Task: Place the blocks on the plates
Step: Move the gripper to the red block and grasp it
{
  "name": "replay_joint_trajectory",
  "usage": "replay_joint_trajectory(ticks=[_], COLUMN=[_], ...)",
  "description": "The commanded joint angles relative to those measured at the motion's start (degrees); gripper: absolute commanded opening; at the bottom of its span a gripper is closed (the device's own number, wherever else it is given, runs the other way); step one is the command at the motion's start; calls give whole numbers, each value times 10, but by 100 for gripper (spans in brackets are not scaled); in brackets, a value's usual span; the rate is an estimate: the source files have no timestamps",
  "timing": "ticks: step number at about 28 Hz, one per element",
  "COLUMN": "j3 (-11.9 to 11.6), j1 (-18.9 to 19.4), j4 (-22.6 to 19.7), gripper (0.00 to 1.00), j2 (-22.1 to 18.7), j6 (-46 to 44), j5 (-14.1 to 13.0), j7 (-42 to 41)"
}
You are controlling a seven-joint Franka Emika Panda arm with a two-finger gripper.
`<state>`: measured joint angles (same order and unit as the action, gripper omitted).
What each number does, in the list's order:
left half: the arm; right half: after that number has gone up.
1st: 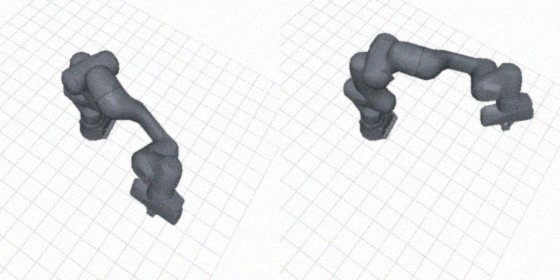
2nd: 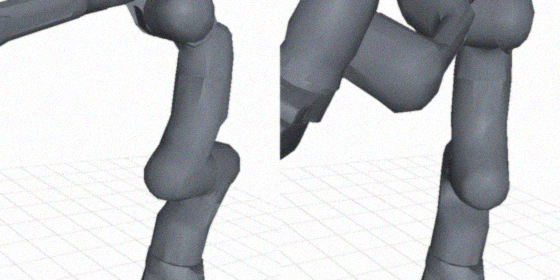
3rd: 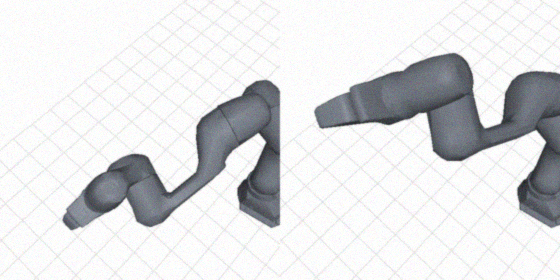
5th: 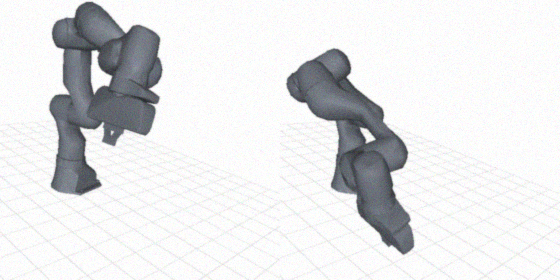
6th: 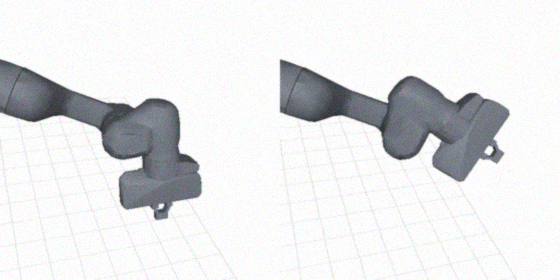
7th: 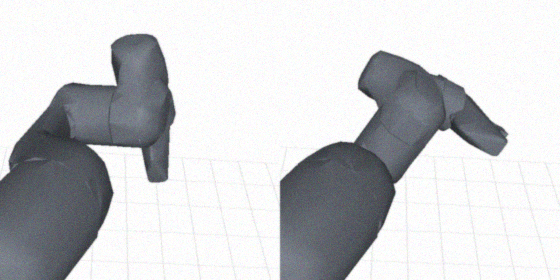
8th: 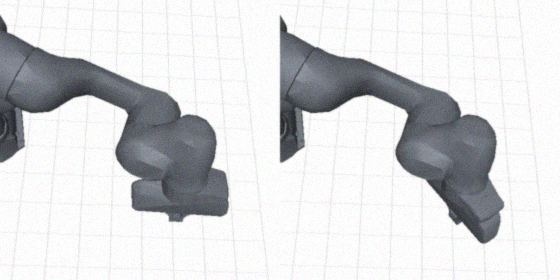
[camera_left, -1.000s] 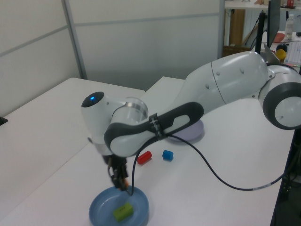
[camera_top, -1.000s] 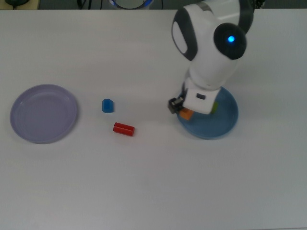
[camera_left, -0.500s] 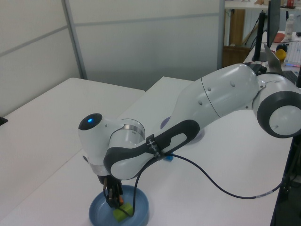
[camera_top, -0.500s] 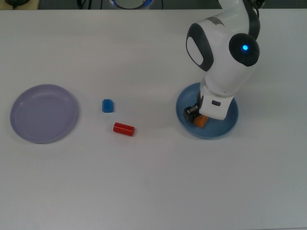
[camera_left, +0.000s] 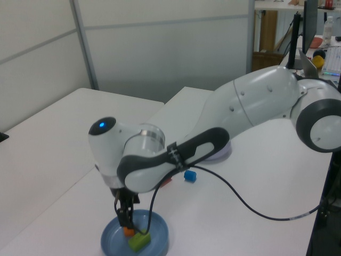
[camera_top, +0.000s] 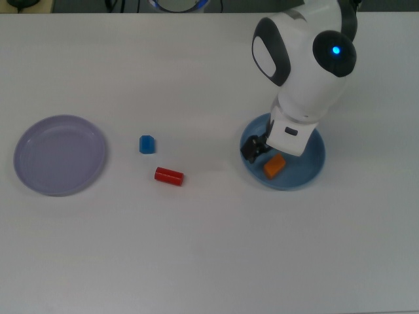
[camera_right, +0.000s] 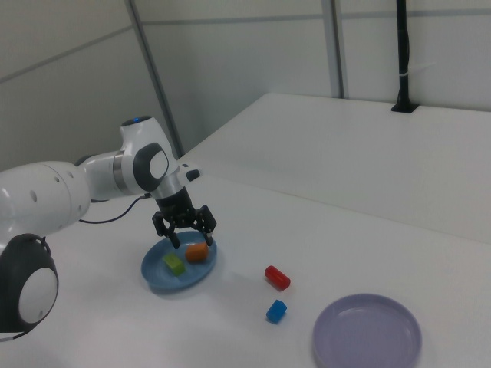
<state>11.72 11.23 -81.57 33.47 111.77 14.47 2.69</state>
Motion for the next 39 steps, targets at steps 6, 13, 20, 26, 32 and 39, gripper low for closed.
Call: replay_joint_trajectory(ticks=[6,13,20,26,32,39], j3=[-6,-6,-18,-21,-21,-26], j1=[-81,-132,-135,-135,-135,-136], j4=[-14,-14,-20,-19,-18,-16], gripper=[100,100,100,100,100,100], j2=[-49,-46,-30,-18,4,22], j6=[-48,-41,11,21,22,30], j5=[-12,-14,-8,-4,27,71], j7=[14,75,214,261,256,258])
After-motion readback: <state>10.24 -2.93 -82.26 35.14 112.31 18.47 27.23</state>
